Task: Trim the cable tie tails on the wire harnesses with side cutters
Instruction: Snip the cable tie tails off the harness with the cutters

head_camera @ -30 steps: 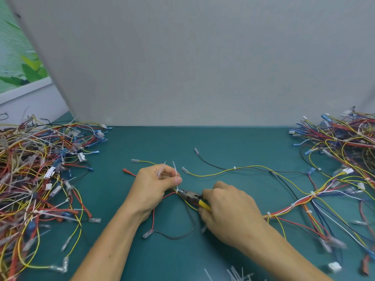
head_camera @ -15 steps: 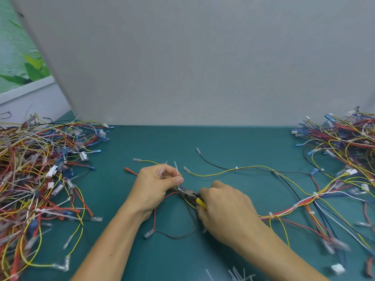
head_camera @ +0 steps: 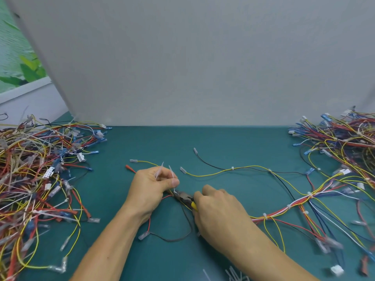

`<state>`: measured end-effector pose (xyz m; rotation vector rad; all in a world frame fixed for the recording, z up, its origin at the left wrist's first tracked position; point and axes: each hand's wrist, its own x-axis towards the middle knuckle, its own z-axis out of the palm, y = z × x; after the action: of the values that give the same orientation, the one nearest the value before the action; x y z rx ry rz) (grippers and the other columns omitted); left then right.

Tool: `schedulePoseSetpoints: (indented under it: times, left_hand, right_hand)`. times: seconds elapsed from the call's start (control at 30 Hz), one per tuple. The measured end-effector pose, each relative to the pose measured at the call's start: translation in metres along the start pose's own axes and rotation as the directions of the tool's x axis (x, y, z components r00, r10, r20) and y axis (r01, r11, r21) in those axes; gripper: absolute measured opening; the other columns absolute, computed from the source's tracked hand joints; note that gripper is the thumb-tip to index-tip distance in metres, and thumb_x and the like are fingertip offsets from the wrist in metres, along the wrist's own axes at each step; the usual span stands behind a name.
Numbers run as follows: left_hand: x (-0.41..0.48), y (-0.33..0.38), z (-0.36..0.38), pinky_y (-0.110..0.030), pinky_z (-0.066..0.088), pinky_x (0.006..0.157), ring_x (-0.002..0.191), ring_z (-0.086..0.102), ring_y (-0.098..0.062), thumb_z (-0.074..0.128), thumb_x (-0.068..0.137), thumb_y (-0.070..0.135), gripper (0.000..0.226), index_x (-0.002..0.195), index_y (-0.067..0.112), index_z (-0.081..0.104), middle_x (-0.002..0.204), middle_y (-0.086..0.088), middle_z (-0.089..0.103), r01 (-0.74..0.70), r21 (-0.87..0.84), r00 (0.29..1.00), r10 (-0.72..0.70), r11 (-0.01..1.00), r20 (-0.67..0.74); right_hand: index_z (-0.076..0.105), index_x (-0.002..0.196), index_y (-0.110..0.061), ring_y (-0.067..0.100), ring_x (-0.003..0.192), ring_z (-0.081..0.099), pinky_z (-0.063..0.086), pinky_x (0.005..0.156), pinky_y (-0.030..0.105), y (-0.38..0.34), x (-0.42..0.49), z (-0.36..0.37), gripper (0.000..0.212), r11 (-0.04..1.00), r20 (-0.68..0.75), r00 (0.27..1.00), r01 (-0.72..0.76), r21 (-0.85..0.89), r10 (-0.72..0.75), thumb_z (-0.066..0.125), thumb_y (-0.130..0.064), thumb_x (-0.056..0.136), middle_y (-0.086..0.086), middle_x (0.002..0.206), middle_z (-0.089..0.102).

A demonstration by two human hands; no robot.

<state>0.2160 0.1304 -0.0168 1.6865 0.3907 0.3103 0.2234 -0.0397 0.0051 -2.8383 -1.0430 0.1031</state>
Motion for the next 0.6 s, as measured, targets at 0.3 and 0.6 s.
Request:
schedulePoseSetpoints:
  times: [0.3, 0.6]
  left_hand:
    - [-0.002, 0.006, -0.001, -0.026, 0.047, 0.071, 0.069, 0.062, -0.01, 0.078, 0.076, 0.013, 0.015, 0.069, 0.025, 0.072, 0.066, 0.012, 0.07, -0.149, 0.447, 0.988, 0.109, 0.882, 0.114]
    - [-0.002, 0.007, -0.009, -0.023, 0.048, 0.069, 0.065, 0.062, -0.005, 0.078, 0.074, 0.008, 0.017, 0.069, 0.024, 0.072, 0.068, 0.007, 0.071, -0.136, 0.435, 0.985, 0.074, 0.89, 0.156]
  right_hand:
    - [0.046, 0.11, -0.014, 0.028, 0.095, 0.047, 0.025, 0.066, 0.037, -0.002, -0.004, 0.008, 0.018, 0.999, -0.033, 0.999, 0.003, -0.052, -0.004, 0.041, -0.023, 0.096, 0.007, 0.107, 0.044]
    - [0.047, 0.106, -0.015, 0.029, 0.099, 0.049, 0.028, 0.068, 0.035, 0.002, -0.003, 0.004, 0.015, 0.999, -0.04, 0.999, -0.003, 0.034, 0.004, 0.041, -0.026, 0.097, 0.006, 0.103, 0.041]
